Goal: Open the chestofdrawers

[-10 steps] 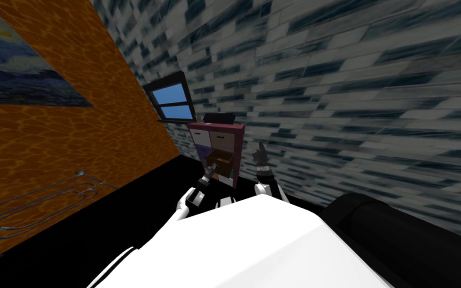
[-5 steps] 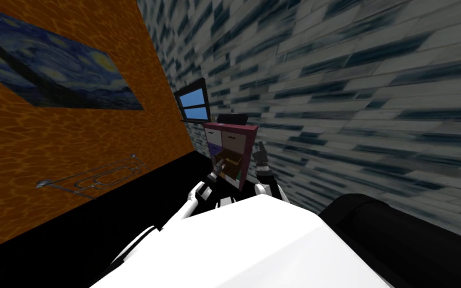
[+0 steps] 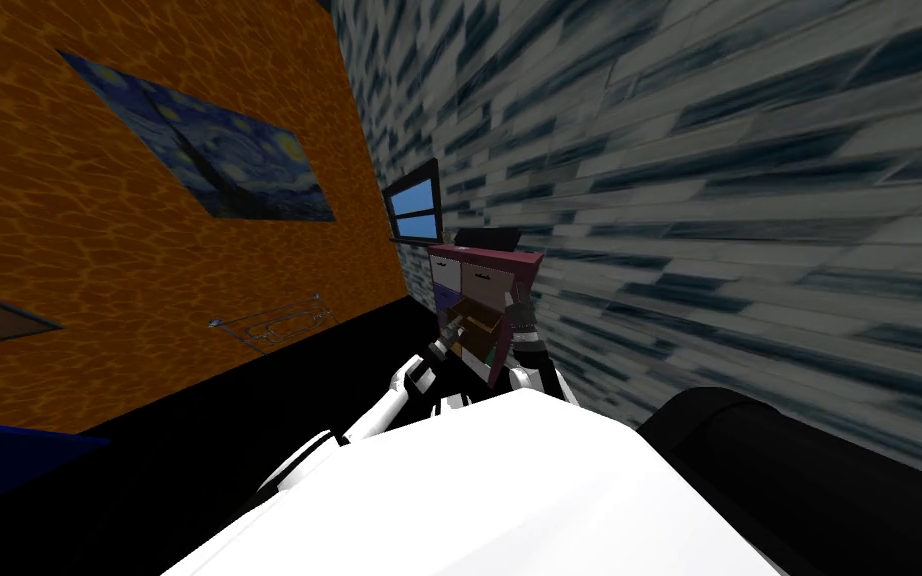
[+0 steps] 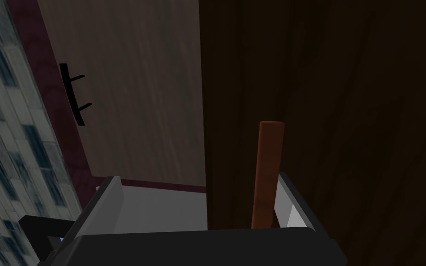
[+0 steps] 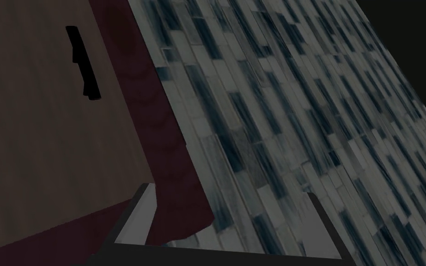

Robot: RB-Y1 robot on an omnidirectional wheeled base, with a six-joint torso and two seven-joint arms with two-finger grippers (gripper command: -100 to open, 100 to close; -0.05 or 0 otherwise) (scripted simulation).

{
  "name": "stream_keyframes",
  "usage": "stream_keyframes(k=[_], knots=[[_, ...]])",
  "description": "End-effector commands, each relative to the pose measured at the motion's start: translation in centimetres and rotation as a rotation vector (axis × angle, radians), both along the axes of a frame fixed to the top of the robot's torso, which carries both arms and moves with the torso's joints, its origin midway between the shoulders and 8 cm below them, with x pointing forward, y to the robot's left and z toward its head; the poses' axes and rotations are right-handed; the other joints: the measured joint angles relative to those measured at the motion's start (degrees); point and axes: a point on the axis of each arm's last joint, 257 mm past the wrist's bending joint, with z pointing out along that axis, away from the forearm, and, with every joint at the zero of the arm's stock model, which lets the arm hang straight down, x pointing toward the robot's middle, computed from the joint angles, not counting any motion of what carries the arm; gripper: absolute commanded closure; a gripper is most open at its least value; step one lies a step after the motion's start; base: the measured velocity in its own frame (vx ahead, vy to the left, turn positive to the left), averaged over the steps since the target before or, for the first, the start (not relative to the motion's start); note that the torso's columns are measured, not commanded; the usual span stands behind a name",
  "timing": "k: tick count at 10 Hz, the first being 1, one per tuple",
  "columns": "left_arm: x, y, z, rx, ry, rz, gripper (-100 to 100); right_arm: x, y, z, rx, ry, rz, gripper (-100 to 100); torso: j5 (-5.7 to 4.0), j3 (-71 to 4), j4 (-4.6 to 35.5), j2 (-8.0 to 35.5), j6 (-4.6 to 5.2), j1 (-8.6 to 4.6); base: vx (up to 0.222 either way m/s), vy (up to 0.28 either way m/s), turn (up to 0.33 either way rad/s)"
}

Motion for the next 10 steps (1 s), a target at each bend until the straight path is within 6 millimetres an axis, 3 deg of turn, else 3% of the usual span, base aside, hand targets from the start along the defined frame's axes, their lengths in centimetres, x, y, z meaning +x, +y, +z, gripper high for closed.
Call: stream_keyframes(k=[1, 2, 3, 4, 5, 6, 10], knots=[[-1.2, -3.7, 0.9, 0.009, -0.004, -0.082, -100, 0.0, 0.0, 0.0, 0.0, 0.0, 0.0, 0, 0.0, 0.0, 0.0, 0.0, 0.09, -0.06, 0.018, 0.006, 0.297], [-2.0, -5.8, 1.5, 0.015, -0.009, -0.126, -100, 0.0, 0.0, 0.0, 0.0, 0.0, 0.0, 0, 0.01, 0.0, 0.1, 0.1, 0.02, -0.03, 0.025, -0.002, 0.436], [-2.2, -5.9, 1.4, 0.017, -0.008, -0.132, -100, 0.0, 0.0, 0.0, 0.0, 0.0, 0.0, 0, 0.05, 0.1, 0.2, 0.2, -0.03, 0.05, 0.025, -0.012, 0.204], [-3.3, -8.1, 1.8, 0.028, -0.013, -0.181, -100, 0.0, 0.0, 0.0, 0.0, 0.0, 0.0, 0, 0.08, 0.1, 0.3, 0.2, -0.03, 0.11, 0.016, -0.006, 0.381], [-2.9, -7.1, 0.8, 0.033, 0.0, -0.154, -100, 0.0, 0.0, 0.0, 0.0, 0.0, 0.0, 0, 0.14, 0.1, 0.4, 0.3, -0.14, 0.24, 0.009, -0.012, 0.079], [-3.1, -7.3, 0.7, 0.036, 0.005, -0.159, 0, 0.0, 0.0, 0.0, 0.0, 0.0, 0.0, 0, 0.12, 0.2, 0.3, 0.3, -0.05, 0.23, 0.003, -0.004, -0.018], [-3.0, -7.1, 0.2, 0.044, 0.012, -0.154, 0, 0.0, 0.0, 0.0, 0.0, 0.0, 0.0, 0, 0.02, 0.0, 0.1, 0.1, 0.01, 0.02, 0.0, 0.0, 0.0]])
